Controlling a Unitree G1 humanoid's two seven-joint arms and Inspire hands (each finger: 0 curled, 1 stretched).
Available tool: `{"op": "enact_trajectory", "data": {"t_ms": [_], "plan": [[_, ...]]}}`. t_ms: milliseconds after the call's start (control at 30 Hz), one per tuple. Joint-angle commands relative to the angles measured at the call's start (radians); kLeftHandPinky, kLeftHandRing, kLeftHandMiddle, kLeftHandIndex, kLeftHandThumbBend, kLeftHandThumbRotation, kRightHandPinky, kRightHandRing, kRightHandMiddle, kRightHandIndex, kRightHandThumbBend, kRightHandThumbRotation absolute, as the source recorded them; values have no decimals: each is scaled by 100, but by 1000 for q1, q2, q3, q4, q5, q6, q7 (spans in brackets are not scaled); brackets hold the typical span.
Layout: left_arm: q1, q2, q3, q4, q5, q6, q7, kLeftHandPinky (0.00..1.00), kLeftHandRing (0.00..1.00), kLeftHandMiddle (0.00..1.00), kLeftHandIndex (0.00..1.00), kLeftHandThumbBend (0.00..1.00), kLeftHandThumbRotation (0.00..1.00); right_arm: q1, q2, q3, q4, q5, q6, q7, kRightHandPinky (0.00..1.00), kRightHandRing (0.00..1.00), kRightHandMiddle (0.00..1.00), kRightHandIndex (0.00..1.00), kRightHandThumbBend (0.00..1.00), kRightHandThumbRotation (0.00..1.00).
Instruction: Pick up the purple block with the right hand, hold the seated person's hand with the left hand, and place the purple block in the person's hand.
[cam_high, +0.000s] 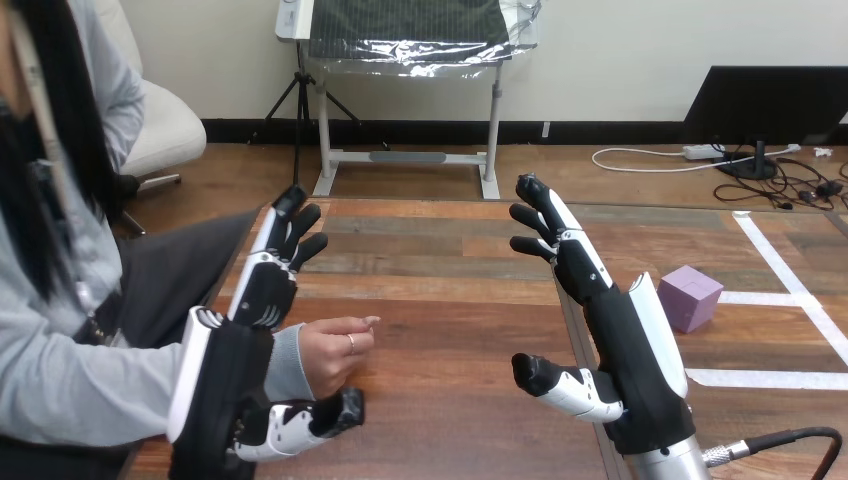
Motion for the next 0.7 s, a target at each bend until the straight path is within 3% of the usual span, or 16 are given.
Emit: {"op": "enact_trajectory", "data": {"t_ms": [0,667], "plan": [[-41,-6,29,-20,8,-25,9,88,94,98,96,100,70,-69,6,-19,-9,-3,-9,-21,82,91,95,95,100,88],[-19,7,33,-51,15,-36,-1,87,95,99,97,100,71,-34,-1,-20,-56,-24,-3,-26,83,92,96,95,100,86]]}}
